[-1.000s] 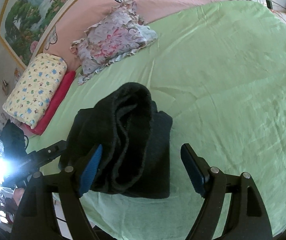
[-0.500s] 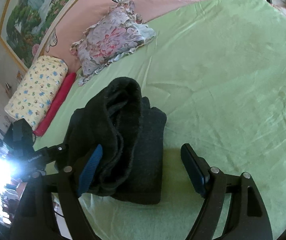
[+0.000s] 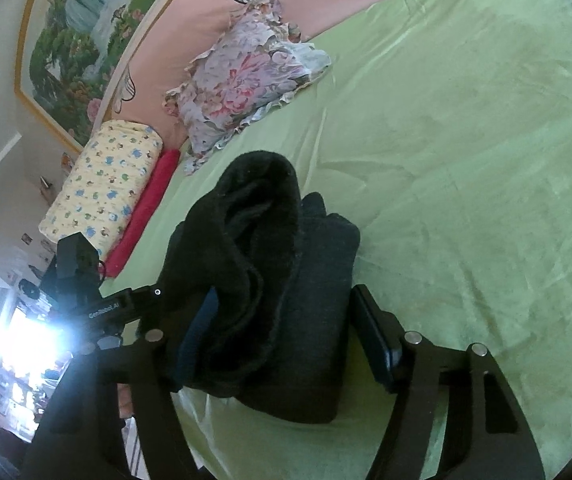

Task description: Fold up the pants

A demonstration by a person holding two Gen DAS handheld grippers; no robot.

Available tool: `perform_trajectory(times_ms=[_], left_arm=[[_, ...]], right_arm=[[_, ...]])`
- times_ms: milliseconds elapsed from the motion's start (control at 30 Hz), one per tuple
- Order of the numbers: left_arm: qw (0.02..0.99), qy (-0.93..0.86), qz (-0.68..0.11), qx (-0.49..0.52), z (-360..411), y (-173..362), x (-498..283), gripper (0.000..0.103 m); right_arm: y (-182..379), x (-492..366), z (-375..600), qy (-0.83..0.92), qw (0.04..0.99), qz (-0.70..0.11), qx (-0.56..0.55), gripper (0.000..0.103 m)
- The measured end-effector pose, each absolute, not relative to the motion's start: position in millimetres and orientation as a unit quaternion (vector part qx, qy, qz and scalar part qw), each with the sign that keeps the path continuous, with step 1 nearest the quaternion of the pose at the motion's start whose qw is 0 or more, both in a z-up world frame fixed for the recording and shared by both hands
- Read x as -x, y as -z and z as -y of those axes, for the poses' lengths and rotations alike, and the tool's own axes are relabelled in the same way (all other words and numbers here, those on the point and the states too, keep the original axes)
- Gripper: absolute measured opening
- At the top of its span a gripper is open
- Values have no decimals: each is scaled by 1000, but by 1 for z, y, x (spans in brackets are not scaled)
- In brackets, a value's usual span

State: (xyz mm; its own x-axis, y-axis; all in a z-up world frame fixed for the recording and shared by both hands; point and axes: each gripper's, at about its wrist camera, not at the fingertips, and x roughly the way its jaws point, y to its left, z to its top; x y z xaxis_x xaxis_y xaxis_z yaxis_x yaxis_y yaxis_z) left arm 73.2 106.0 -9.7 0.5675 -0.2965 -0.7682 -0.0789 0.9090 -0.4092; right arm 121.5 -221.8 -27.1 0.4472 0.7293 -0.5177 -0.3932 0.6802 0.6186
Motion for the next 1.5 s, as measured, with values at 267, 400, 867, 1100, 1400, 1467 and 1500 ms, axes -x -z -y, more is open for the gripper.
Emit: perform_trajectory(times_ms=[267, 400, 867, 1100, 1400, 1467, 1500], left_arm=[[866, 65, -455, 196, -101, 3, -68, 49], [869, 64, -450, 196, -101, -1, -64, 40], [879, 71, -425, 204, -103, -27, -43, 31], [887, 61, -406, 210, -110, -46, -26, 30], [898, 33, -379, 222, -139, -67, -12, 30], [899, 25, -375, 224, -147, -70, -12, 30], [900, 22, -373, 224, -150, -71, -12, 30]], right_arm=[[25, -120, 221, -349, 821, -400, -212, 58], [23, -118, 219, -349, 823, -398, -208, 55], [9, -110, 215, -354, 828, -386, -200, 47], [-2, -106, 209, -366, 826, -379, -199, 46], [-20, -108, 180, -398, 823, -363, -182, 46], [-22, -112, 173, -403, 821, -361, -181, 46], [-24, -114, 169, -405, 821, -360, -180, 46]])
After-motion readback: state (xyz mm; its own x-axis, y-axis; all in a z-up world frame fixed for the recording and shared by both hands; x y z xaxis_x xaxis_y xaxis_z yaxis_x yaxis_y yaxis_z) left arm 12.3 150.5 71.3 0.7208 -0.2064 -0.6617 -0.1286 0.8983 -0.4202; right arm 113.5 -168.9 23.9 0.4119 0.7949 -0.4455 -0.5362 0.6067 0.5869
